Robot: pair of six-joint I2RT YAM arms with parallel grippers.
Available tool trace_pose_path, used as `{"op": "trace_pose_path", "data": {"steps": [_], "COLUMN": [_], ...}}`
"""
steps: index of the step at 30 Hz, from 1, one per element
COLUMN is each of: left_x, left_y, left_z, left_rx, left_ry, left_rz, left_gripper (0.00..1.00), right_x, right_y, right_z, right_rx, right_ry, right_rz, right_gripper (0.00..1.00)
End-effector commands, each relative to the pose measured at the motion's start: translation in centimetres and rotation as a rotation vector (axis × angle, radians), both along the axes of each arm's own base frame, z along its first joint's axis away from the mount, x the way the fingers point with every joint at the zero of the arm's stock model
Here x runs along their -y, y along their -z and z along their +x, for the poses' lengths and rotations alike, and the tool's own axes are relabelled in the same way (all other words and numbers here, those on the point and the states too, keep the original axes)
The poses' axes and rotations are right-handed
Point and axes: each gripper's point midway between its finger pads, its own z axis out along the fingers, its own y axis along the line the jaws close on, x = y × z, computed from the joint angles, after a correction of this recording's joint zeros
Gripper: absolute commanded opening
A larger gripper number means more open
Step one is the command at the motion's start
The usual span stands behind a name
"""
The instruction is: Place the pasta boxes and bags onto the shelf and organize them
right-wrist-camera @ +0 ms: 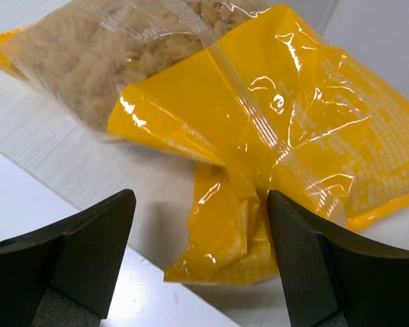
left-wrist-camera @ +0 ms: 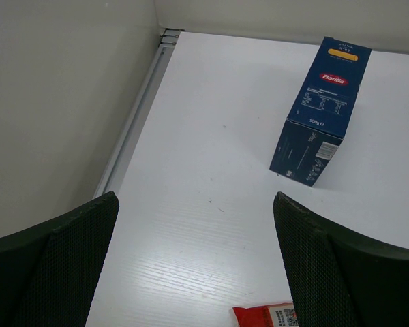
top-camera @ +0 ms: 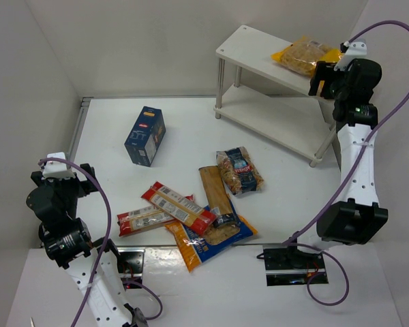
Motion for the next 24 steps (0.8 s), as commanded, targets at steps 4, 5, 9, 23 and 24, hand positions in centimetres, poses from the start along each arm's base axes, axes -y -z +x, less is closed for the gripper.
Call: {"op": "trace_pose_path", "data": {"steps": [4, 5, 9, 23, 24], "left_x": [0.1, 0.1, 0.3, 0.5, 0.5], "left_y": [-1.3, -1.3, -1.3, -0.9, -0.9], "left_z": [0.0, 0.0, 0.0, 0.2, 0.2], "left_rx": [0.040, 0.040, 0.040, 0.025, 0.025], "left_ry": [0.013, 0.013, 0.022, 0.041, 0.041], "left_rz": [0.045, 0.045, 0.044, 0.040, 0.040], "left_gripper": [1.00, 1.00, 1.00, 1.00, 1.00], "right_x": [-0.9, -1.2, -3.8, -14.3, -14.6], "right_y": [-0.3, -0.5, -0.5, 11.0, 12.5], "right_z": [-3.7, -4.2, -6.5, -14.8, -15.2], "right_rx": [-0.026, -0.024, -0.043, -0.328, -0.368], "right_ry": [-0.021, -0.035, -0.141, -0.429, -0.445], "right_rz": [-0.008, -0.006, 0.014, -0.024, -0.030], "right_gripper": [0.86, 0.86, 0.87, 0.90, 0.90]}}
